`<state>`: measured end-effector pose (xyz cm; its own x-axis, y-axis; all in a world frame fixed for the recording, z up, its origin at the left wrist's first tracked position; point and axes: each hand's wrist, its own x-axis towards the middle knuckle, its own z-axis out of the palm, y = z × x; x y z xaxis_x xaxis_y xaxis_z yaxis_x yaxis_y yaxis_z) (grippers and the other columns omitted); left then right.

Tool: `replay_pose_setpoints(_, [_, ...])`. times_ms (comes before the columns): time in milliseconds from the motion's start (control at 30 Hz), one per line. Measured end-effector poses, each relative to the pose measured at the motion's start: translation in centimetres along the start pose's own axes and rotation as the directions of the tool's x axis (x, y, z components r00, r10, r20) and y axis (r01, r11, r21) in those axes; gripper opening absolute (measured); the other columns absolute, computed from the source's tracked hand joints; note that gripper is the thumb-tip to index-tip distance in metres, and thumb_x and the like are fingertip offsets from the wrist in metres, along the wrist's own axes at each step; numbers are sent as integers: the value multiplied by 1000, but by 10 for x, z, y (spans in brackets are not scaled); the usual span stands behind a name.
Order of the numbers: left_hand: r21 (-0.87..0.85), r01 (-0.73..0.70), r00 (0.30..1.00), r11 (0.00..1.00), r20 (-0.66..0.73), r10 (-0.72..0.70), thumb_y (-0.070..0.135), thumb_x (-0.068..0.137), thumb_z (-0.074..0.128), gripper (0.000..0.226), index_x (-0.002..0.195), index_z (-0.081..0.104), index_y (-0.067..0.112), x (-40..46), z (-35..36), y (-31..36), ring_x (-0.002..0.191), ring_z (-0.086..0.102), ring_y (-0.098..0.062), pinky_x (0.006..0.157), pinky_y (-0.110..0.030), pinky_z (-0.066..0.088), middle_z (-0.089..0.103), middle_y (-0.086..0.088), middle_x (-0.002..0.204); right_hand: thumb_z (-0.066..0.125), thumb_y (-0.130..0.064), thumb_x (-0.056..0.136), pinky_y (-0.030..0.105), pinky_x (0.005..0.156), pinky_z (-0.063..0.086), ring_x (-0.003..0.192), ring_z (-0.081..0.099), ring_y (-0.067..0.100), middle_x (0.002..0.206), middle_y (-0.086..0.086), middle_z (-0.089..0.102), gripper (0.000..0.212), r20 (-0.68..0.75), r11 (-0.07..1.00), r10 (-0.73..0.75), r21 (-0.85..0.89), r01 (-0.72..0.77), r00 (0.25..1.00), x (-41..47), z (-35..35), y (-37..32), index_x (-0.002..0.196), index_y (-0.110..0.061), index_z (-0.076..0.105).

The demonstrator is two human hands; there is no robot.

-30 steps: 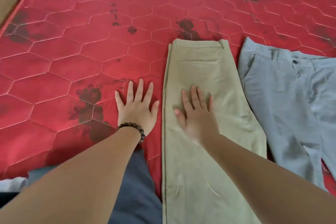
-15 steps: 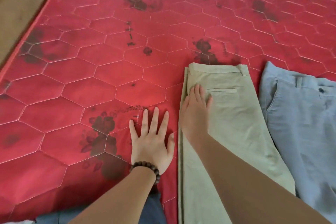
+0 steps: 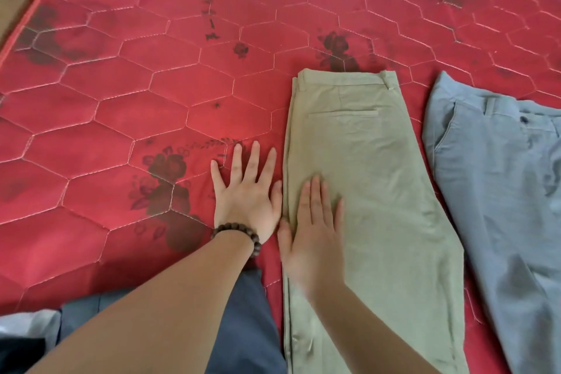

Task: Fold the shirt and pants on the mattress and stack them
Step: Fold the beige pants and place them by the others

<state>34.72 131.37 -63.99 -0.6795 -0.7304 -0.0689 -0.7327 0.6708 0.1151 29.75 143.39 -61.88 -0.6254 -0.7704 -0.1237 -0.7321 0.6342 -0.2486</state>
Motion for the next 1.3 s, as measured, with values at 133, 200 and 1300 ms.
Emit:
replay_pose_setpoints(133, [-10,-3,1000,1000,-16,3,46,95,3,58,152,4,33,0,-1,0,148,-4,-24,115,-61,0,5,4,161,5,-37,98,42,120,-9,145,-17,18,160,7,-6,59,2,999,32,14,-32,999,-15,8,-5,150,-8,-1])
replay_pose_setpoints(200, [-11,-7,1000,1000,-26,7,46,96,6,58,152,6,33,-1,-1,1,149,-3,-24,115,-61,1,6,3,161,7,-32,101,41,120,-8,146,-12,13,161,6,4,56,-22,997,50,52,-49,998,-13,7,-6,151,-9,8])
replay_pose_setpoints(1300, [-139,-294,916,946,240,320,40,101,16,56,153,0,26,-146,-11,122,146,-18,-17,119,-43,-8,-12,1,161,23,-51,95,59,112,-17,141,-33,18,155,-2,-31,74,85,968,109,-235,-87,990,-135,1,92,143,-25,-27])
